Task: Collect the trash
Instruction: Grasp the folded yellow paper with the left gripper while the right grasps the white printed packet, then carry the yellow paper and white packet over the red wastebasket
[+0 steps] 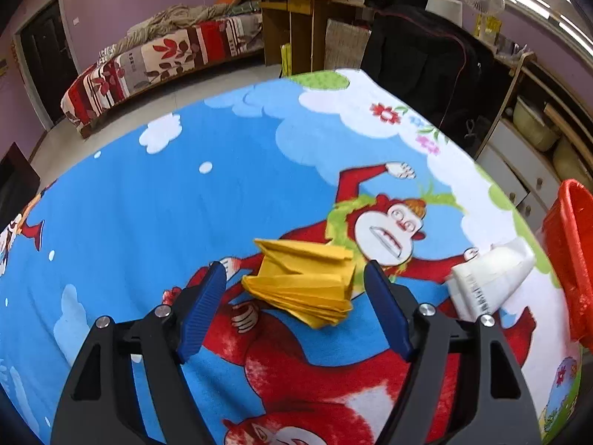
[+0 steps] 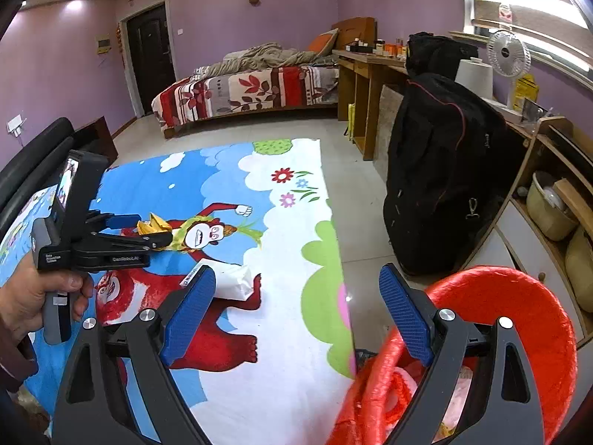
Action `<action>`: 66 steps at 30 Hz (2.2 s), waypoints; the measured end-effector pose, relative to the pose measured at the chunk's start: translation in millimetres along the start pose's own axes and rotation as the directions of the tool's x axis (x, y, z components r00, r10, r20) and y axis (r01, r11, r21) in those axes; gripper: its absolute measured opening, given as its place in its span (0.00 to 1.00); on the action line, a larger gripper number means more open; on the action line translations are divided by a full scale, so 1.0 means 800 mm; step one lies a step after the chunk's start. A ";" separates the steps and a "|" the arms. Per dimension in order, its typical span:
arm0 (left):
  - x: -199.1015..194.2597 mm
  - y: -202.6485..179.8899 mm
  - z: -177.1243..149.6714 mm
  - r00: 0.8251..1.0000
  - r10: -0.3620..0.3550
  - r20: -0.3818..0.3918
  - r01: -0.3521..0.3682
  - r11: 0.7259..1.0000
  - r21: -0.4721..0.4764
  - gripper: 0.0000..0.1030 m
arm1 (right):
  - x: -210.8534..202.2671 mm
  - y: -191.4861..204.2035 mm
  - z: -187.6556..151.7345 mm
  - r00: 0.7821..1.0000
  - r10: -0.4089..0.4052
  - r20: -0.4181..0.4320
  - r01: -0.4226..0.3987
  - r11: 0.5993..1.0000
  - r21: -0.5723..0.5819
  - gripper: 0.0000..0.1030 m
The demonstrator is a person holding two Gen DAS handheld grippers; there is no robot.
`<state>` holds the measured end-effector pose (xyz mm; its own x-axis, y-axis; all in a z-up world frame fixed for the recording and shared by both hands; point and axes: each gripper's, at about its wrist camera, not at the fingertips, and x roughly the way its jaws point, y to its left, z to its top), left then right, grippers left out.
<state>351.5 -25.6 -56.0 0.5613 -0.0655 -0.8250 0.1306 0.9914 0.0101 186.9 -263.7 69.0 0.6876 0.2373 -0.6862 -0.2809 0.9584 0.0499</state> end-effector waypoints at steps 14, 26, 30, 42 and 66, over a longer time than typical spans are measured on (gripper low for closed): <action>-0.048 0.012 -0.020 0.996 -0.010 0.083 0.018 0.995 -0.094 0.54 | 0.042 0.050 -0.004 0.998 0.031 -0.056 -0.034 0.998 -0.054 0.82; -0.123 0.013 -0.044 0.978 0.024 0.206 0.015 0.983 -0.183 0.54 | 0.094 0.093 -0.004 0.991 0.028 -0.134 -0.037 0.997 -0.061 0.82; -0.134 0.018 -0.049 0.975 0.032 0.219 0.014 0.978 -0.206 0.54 | 0.111 0.103 -0.005 0.986 0.013 -0.167 -0.024 0.998 -0.062 0.82; -0.141 0.028 -0.058 0.975 0.024 0.221 0.031 0.970 -0.241 0.54 | 0.123 0.110 -0.013 0.980 -0.035 -0.198 0.016 0.995 -0.101 0.66; -0.183 -0.043 -0.079 0.974 0.018 0.227 0.020 0.987 -0.162 0.54 | -0.019 0.069 -0.033 1.000 0.006 -0.019 -0.007 0.998 -0.062 0.66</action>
<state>213.3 -43.3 28.8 0.7346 -0.0719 -0.6747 0.0077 0.9952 -0.0977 143.4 -218.5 62.7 0.6728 0.2398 -0.6999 -0.3270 0.9450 0.0094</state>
